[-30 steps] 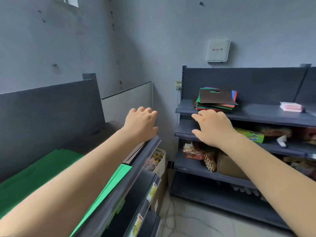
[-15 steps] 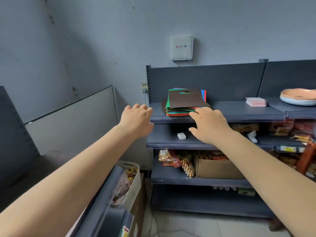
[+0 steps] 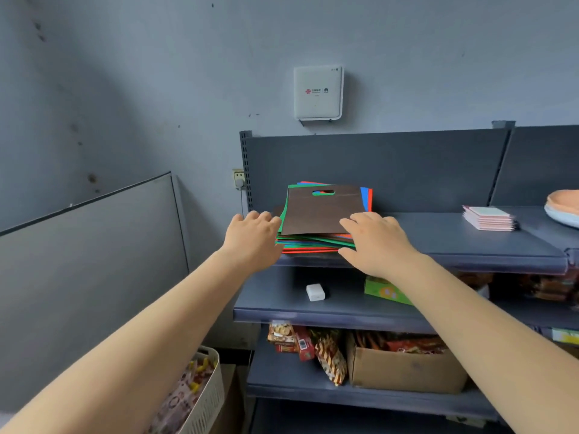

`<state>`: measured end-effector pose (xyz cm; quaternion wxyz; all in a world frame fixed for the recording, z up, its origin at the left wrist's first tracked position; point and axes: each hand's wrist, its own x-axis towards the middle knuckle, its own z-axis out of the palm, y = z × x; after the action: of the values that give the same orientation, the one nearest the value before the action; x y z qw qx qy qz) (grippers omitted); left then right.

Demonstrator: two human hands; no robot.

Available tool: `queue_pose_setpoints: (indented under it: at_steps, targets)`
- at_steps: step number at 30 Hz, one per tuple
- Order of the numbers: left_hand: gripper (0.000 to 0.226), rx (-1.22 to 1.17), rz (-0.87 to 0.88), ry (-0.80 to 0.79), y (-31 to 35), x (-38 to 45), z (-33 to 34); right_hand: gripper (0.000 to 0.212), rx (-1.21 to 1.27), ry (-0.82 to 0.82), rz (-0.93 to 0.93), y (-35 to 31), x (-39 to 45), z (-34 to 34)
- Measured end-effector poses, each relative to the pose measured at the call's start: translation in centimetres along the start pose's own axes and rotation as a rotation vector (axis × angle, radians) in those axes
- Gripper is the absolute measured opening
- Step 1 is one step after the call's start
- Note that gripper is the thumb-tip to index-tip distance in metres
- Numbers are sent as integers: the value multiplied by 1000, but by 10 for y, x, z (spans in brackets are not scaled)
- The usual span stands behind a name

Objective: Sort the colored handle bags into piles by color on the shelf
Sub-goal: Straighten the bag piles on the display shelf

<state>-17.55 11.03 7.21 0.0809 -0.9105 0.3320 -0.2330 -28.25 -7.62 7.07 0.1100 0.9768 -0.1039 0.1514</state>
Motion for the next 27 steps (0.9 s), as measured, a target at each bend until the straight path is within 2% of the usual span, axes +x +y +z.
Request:
queue_pose_setpoints:
  at_steps: [13, 18, 22, 25, 27]
  targets:
    - [45, -186, -18, -101, 26, 126, 115, 48, 100, -134, 99, 68, 119, 95]
    - [41, -271, -24, -97, 24, 165, 155, 46, 231, -173, 265, 91, 156, 126]
    - [38, -413, -15, -25, 24, 180, 177, 40, 303, -209, 457, 108, 174, 154]
    - [39, -502, 9, 0, 23, 185, 184, 39, 374, -204, 645, 115, 179, 170]
    - [39, -535, 33, 3, 23, 189, 186, 40, 349, -172, 705, 117, 180, 172]
